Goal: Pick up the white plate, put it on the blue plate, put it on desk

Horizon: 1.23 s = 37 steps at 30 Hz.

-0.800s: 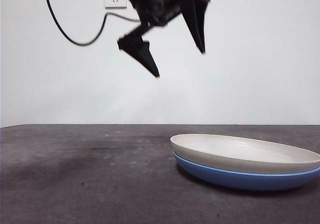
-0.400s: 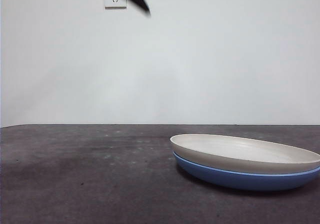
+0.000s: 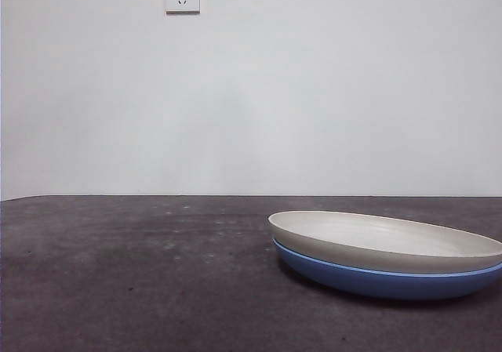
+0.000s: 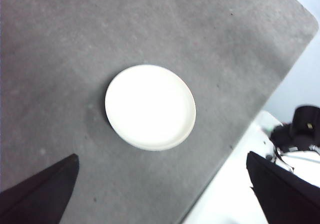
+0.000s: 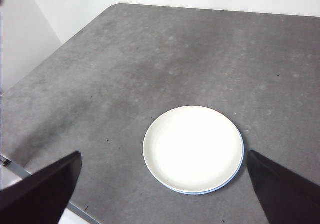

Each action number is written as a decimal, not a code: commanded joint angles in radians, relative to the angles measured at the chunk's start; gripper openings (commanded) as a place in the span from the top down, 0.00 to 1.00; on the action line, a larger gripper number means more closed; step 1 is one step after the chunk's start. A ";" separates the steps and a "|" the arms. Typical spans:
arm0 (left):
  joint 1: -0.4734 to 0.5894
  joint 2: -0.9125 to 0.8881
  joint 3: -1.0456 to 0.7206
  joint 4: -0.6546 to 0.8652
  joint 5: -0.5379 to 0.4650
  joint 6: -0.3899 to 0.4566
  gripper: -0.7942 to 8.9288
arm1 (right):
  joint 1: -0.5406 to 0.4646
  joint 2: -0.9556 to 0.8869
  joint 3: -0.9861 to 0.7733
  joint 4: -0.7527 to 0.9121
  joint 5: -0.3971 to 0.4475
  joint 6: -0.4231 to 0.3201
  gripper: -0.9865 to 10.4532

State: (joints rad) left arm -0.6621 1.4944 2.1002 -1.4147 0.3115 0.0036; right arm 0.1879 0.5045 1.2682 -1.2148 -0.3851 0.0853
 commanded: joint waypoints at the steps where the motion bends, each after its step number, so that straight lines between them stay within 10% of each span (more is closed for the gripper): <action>1: -0.011 -0.088 -0.075 -0.039 -0.005 0.024 0.29 | 0.002 0.005 0.021 0.013 0.003 -0.006 0.35; 22: -0.011 -0.764 -0.869 0.291 -0.004 -0.036 0.29 | 0.002 0.050 0.021 0.009 0.011 0.016 0.35; 37: -0.011 -0.858 -0.932 0.358 -0.002 -0.088 0.29 | 0.003 0.164 0.021 -0.097 0.010 0.077 0.35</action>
State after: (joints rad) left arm -0.6643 0.6338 1.1599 -1.0695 0.3107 -0.0734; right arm 0.1883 0.6498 1.2747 -1.3121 -0.3737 0.1471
